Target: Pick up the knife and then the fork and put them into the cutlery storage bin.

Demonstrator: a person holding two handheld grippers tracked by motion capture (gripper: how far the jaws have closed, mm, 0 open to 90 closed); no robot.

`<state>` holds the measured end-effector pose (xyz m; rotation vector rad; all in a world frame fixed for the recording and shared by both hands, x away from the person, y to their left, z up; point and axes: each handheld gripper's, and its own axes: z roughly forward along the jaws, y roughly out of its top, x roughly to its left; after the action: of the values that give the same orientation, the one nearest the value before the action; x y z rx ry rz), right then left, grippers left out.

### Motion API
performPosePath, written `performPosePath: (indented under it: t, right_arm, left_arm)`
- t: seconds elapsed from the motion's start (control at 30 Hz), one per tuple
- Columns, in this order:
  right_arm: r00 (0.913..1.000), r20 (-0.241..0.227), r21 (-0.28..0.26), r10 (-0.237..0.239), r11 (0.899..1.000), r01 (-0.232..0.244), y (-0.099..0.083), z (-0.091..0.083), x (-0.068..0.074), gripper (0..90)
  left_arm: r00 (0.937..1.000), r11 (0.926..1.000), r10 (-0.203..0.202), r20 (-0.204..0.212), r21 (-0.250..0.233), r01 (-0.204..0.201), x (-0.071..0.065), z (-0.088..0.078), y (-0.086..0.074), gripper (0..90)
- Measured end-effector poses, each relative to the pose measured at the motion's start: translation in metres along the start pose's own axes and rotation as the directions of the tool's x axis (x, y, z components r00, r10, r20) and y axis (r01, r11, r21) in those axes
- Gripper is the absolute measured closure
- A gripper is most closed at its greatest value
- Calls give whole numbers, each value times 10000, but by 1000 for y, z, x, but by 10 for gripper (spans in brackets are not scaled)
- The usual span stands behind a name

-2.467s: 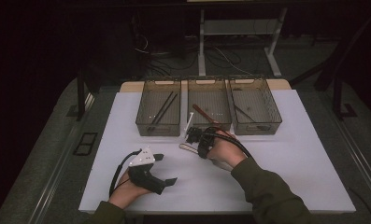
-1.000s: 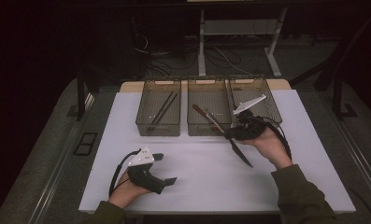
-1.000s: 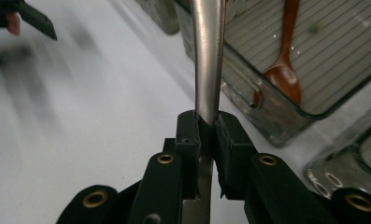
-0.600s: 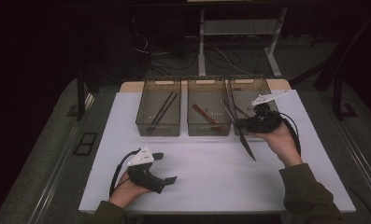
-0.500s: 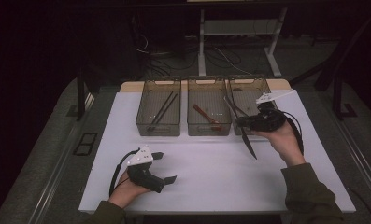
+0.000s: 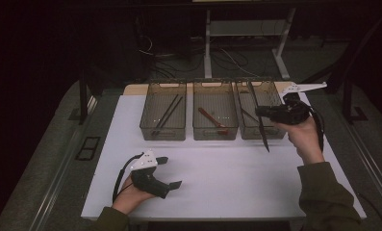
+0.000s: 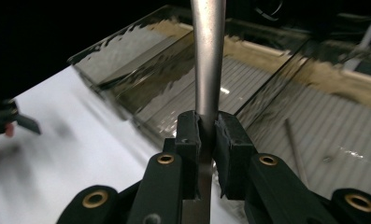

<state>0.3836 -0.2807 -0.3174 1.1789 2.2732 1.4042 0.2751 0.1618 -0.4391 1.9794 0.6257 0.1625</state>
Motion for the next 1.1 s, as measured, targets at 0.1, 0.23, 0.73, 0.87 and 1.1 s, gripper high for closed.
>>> performPosePath:
  t: [0.1,0.23,0.73,0.87,1.1]
  right_arm:
    - [9997,234,-80,-16,10000,17,10,-4,-4,793]
    - [9986,525,-252,-39,9997,53,21,-7,-9,793]
    - [9847,1742,-776,69,9970,68,46,-9,-41,793]
    - [9797,2002,-743,115,9972,35,48,-3,-52,794]
    - [9711,2383,-648,113,9979,43,46,9,-69,794]
  left_arm:
    - [10000,10000,8,7,7,-8,0,0,0,0]
    - [10000,10000,-1,20,-59,1,-1,-1,0,0]
    - [10000,10000,62,43,-6,-62,-1,0,0,0]
    - [10000,10000,50,54,-4,-50,-1,0,0,0]
    - [9999,10000,68,84,15,-68,-1,0,0,0]
